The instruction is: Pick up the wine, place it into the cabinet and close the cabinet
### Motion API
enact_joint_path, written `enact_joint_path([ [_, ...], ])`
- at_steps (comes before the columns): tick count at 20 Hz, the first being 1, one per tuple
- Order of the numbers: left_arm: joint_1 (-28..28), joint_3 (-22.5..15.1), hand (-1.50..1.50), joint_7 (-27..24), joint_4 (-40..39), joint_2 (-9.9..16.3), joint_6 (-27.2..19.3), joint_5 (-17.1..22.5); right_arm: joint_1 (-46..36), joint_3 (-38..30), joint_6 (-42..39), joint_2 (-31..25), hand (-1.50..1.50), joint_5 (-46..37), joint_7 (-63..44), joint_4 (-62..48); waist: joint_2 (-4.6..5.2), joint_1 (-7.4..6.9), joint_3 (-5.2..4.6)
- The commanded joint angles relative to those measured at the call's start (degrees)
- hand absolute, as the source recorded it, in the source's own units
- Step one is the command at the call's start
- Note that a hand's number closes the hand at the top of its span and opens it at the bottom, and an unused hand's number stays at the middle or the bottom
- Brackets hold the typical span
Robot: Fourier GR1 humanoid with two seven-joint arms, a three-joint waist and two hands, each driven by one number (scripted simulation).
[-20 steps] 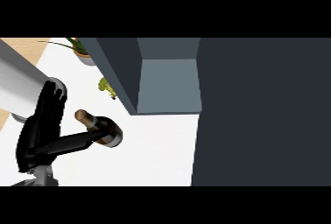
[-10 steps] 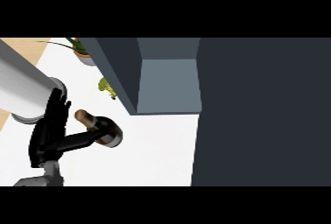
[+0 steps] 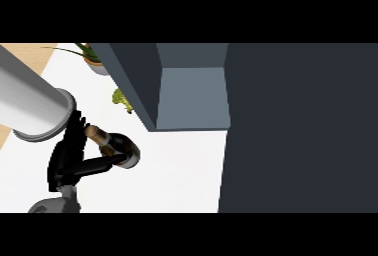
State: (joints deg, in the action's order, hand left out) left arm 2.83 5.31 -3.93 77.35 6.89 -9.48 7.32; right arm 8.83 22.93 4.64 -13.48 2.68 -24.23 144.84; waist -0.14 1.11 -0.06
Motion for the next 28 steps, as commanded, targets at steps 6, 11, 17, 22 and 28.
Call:
enact_joint_path([
  [6,1.4,-0.4,-1.5,-10.3,-12.6,-3.8,1.8,-0.7,3.3,-0.9,0.3,-1.2,-1.5,2.4,-4.8,13.2,0.04,-0.22,0.01],
  [11,3.2,2.2,-1.5,-10.1,-15.1,-0.9,4.5,1.2,1.3,-1.2,1.1,-1.8,-1.5,2.9,-8.4,15.8,0.02,-0.26,-0.03],
  [17,3.2,4.4,-1.5,-18.2,-22.6,-4.9,5.7,4.6,0.8,-1.7,0.8,-1.9,-1.5,3.4,-7.6,14.2,0.08,-0.16,-0.05],
  [22,6.0,7.2,-1.5,-21.3,-26.6,-5.6,8.0,7.9,-1.5,-0.8,1.8,-1.8,-1.5,2.1,-9.9,14.6,0.05,-0.08,-0.07],
  [28,10.0,9.4,-1.5,-23.6,-30.9,-6.6,9.0,10.9,2.0,0.2,1.2,-1.3,-1.5,1.5,-5.1,12.7,0.07,-0.06,0.0],
])
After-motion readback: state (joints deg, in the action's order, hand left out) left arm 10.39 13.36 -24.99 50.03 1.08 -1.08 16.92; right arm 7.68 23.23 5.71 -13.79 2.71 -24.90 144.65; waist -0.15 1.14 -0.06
